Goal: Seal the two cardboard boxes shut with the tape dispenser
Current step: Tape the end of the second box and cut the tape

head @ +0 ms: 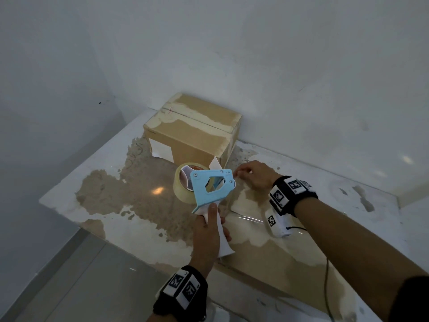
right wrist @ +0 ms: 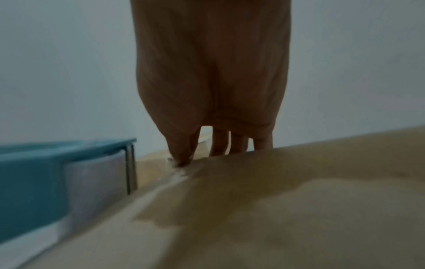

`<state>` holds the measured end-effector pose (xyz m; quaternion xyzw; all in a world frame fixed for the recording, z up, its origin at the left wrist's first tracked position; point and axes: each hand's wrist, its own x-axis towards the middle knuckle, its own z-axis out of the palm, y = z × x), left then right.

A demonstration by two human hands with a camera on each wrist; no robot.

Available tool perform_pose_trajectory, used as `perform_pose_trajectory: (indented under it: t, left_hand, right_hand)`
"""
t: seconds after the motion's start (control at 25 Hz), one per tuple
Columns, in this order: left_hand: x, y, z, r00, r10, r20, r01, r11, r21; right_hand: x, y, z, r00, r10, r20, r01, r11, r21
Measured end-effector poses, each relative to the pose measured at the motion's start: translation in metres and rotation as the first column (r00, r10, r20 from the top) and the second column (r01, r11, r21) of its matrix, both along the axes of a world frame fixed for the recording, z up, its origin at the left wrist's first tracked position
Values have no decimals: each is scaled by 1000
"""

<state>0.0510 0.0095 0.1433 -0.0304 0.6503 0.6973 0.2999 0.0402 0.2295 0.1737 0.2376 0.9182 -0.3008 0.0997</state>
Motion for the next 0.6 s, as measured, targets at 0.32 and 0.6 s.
perform_pose_trajectory:
  t: [0.32, 0.6]
  left_hand:
    - [-1, 3, -3, 1000, -23, 3, 23, 999, -25]
    - [-3, 3, -4, 998, -53, 34, 54, 998, -42]
  right_hand:
    - [8, 16, -8, 981, 169, 96, -173, 984, 33]
    - [17, 15, -16, 991, 123, -42, -123, 992, 1]
